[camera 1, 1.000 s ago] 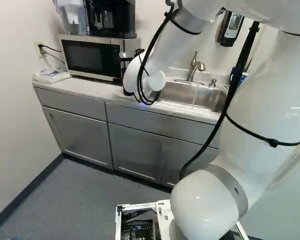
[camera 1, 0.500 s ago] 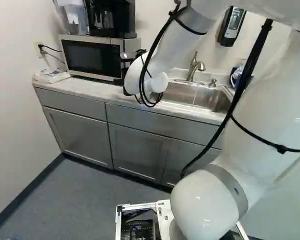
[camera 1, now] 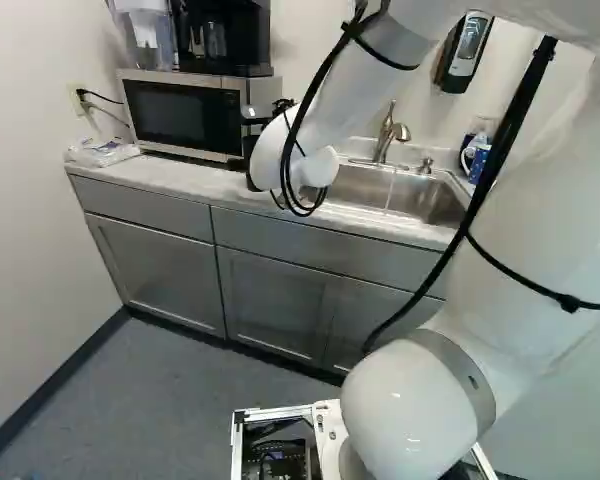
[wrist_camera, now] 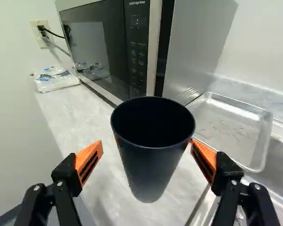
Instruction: Rinse the cup and place it in the tray
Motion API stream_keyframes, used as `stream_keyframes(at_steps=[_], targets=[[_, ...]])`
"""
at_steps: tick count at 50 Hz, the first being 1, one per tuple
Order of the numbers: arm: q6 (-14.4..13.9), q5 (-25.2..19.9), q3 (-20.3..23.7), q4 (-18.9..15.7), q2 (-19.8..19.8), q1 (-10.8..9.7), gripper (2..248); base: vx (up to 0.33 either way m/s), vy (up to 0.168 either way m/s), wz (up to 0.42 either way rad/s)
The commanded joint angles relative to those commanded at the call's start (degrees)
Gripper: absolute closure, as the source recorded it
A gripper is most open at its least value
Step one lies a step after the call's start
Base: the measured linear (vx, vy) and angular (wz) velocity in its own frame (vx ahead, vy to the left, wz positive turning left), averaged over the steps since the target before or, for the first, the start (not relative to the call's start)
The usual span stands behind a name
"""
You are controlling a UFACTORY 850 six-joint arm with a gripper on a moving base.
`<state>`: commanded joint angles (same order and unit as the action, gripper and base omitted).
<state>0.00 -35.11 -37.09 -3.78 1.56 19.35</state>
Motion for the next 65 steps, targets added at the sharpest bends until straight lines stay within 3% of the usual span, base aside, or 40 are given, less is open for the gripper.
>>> stream_keyframes(at_steps=[4,5,9,10,15,16,20,21,45,65], targets=[[0.00,0.00,0.00,0.00,0.00,0.00,3,0.000,0.000,0.000],[0.00,0.00,0.00,0.00,0.00,0.00,24,0.000,0.000,0.000],[0.00,0.00,0.00,0.00,0.00,0.00,24,0.000,0.000,0.000],[0.00,0.00,0.00,0.00,0.00,0.00,63,0.000,0.000,0.000],[0.00,0.00,0.00,0.00,0.00,0.00,63,0.000,0.000,0.000],[0.00,0.00,0.00,0.00,0.00,0.00,100,0.000,0.000,0.000],[0.00,0.00,0.00,0.00,0.00,0.00,100,0.000,0.000,0.000],[0.00,0.00,0.00,0.00,0.00,0.00,123,0.000,0.000,0.000],[0.00,0.00,0.09,0.00,0.16,-0.17,124,0.000,0.000,0.000],[0.00,0.00,-0.18,0.00,2.20,-3.56,124,0.000,0.000,0.000]])
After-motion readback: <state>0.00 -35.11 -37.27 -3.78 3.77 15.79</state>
